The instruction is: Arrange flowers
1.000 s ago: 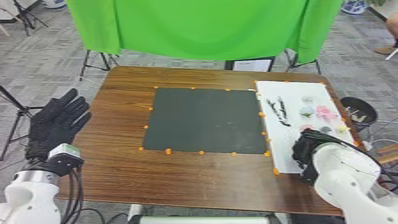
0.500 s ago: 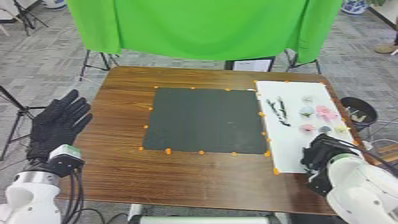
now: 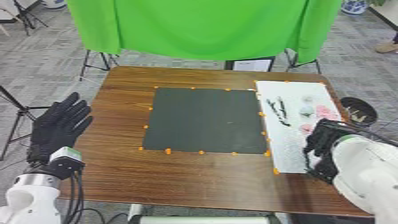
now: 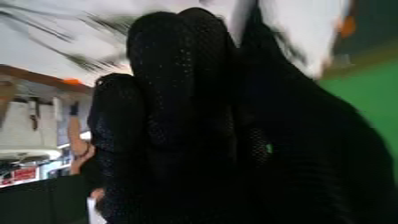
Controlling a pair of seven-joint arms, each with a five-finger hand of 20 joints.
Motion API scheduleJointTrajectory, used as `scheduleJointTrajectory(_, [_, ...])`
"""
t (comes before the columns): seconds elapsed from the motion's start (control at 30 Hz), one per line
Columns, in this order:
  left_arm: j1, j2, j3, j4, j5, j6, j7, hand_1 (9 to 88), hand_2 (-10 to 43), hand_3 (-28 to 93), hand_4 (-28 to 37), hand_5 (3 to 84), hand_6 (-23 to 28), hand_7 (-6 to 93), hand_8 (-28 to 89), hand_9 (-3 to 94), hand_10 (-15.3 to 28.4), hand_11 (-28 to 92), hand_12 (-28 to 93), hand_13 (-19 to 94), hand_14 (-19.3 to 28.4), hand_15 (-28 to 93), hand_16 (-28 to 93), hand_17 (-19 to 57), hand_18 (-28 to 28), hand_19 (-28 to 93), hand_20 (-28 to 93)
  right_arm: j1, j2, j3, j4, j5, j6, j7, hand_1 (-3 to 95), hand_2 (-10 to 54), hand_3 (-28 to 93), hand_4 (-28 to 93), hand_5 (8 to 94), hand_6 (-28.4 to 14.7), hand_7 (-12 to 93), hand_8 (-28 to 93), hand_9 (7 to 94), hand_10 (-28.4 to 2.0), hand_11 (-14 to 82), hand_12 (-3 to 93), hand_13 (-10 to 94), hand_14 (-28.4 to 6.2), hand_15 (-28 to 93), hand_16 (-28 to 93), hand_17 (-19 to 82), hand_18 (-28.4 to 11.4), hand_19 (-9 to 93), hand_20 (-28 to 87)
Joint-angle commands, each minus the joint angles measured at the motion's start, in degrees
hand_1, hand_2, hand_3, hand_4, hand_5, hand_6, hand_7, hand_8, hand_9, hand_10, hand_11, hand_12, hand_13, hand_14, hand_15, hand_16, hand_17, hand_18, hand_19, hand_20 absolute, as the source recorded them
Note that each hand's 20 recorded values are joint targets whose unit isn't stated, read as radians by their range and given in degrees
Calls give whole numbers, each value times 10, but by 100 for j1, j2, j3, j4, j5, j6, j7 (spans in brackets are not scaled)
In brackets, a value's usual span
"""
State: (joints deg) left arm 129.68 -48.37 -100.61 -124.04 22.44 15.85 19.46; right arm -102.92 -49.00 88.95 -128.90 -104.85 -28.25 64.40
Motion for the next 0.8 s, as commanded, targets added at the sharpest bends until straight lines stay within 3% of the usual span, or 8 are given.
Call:
scheduleJointTrajectory(0.03, [124, -77, -98, -52, -24, -40, -51, 265, 117, 725, -283, 388, 89, 70, -69, 310, 154, 147, 87, 187, 134, 228, -86, -43, 118, 301, 59, -129, 23, -72, -55, -177, -210, 353, 362, -95, 637, -224, 723, -97, 129, -69, 832, -171, 261, 281, 805, -116, 474, 372, 561, -158, 918, 164])
scheduleJointTrajectory(0.27, [69, -66, -51, -33, -22, -60, -70, 264, 118, 724, -283, 388, 89, 70, -69, 310, 154, 147, 87, 187, 134, 226, -84, -43, 118, 300, 60, 33, -144, -352, 284, -66, -516, 559, 378, -95, 581, -273, 750, -98, 108, -75, 854, -171, 261, 286, 822, -116, 487, 372, 572, -166, 932, 197])
scheduleJointTrajectory(0.37, [56, -64, -50, -34, -21, -60, -70, 264, 118, 724, -283, 388, 90, 70, -69, 310, 154, 146, 87, 186, 135, 226, -84, -43, 118, 300, 60, 96, -194, -570, 468, -306, -678, 586, 401, -95, 611, -278, 748, -98, 106, -76, 850, -167, 264, 291, 822, -116, 487, 377, 569, -169, 932, 208])
scheduleJointTrajectory(0.73, [-31, -58, -4, 6, -15, -99, -120, 264, 120, 723, -283, 388, 90, 70, -69, 309, 155, 147, 88, 186, 136, 227, -83, -43, 118, 300, 60, -172, -322, -729, 770, -721, -347, 422, 495, -95, 658, -281, 755, -71, 157, -67, 850, -152, 265, 327, 825, -104, 485, 374, 565, -173, 932, 223])
scheduleJointTrajectory(0.8, [-26, -51, -6, -1, -22, -91, -100, 263, 120, 724, -283, 389, 90, 70, -69, 309, 155, 147, 87, 187, 136, 227, -83, -44, 118, 301, 60, -241, -348, -774, 816, -830, -272, 376, 550, -95, 613, -280, 761, -65, 167, 76, 868, -131, 219, 406, 829, -101, 489, 378, 564, -176, 932, 239])
